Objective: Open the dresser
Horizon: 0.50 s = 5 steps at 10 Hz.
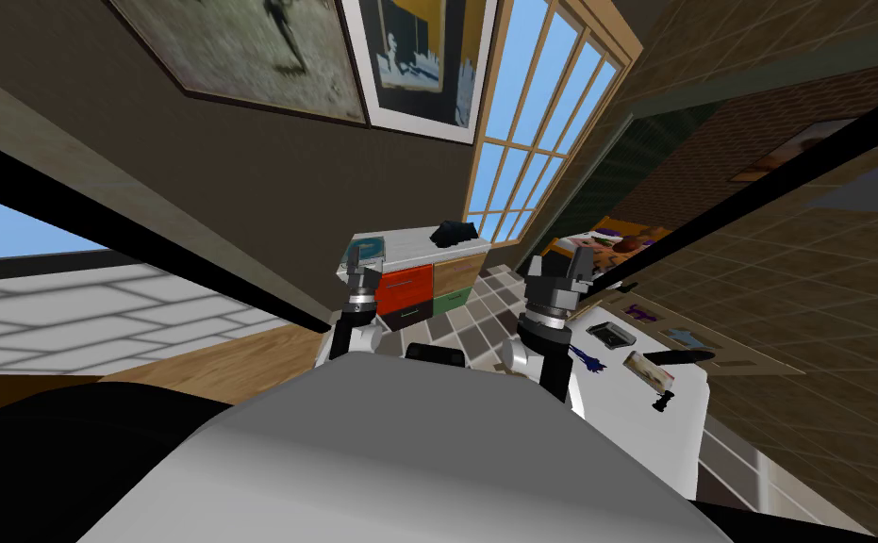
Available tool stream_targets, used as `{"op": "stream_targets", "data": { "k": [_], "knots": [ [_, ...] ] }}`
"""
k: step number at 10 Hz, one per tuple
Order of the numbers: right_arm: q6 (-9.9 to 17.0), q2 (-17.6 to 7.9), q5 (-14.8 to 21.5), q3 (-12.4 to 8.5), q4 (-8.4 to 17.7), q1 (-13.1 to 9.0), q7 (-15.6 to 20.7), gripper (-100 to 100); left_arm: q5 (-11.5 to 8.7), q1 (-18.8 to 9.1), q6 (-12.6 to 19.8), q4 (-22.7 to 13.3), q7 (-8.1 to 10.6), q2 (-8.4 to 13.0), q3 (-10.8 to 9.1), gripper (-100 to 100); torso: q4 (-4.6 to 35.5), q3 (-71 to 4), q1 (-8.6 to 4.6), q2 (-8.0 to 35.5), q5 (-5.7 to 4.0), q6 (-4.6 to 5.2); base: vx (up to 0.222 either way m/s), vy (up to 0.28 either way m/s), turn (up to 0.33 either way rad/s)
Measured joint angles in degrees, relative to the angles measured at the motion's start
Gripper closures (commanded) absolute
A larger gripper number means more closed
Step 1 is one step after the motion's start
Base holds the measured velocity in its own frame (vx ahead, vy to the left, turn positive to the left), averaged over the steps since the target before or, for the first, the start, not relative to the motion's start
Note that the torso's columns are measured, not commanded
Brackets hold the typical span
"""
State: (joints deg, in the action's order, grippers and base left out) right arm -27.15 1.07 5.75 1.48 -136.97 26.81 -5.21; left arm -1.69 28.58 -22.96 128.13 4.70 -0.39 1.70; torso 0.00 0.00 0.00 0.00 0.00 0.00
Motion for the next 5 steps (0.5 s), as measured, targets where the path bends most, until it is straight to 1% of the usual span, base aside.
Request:
{"op": "stream_targets", "data": {
  "k": [1,2,5],
  "knots": [
    [0.00,0.00,0.00,0.00,0.00,0.00,0.00,0,0.00,0.00,0.00,0.00,0.00,0.00,0.00,0,2.35,-4.67,0.00,2.32,0.00,0.00,0.000,0.000,0.000],
    [0.00,0.00,0.00,0.00,0.00,0.00,0.00,0,0.00,0.00,0.00,0.00,0.00,0.00,0.00,0,6.00,-12.00,0.00,5.97,0.00,0.00,0.000,0.000,0.000],
    [0.00,0.00,0.00,0.00,-0.01,0.00,0.00,0,0.00,0.00,0.00,0.01,0.00,0.00,0.00,0,18.46,-36.92,0.00,18.45,0.00,0.00,0.000,0.000,0.000]
  ]
}}
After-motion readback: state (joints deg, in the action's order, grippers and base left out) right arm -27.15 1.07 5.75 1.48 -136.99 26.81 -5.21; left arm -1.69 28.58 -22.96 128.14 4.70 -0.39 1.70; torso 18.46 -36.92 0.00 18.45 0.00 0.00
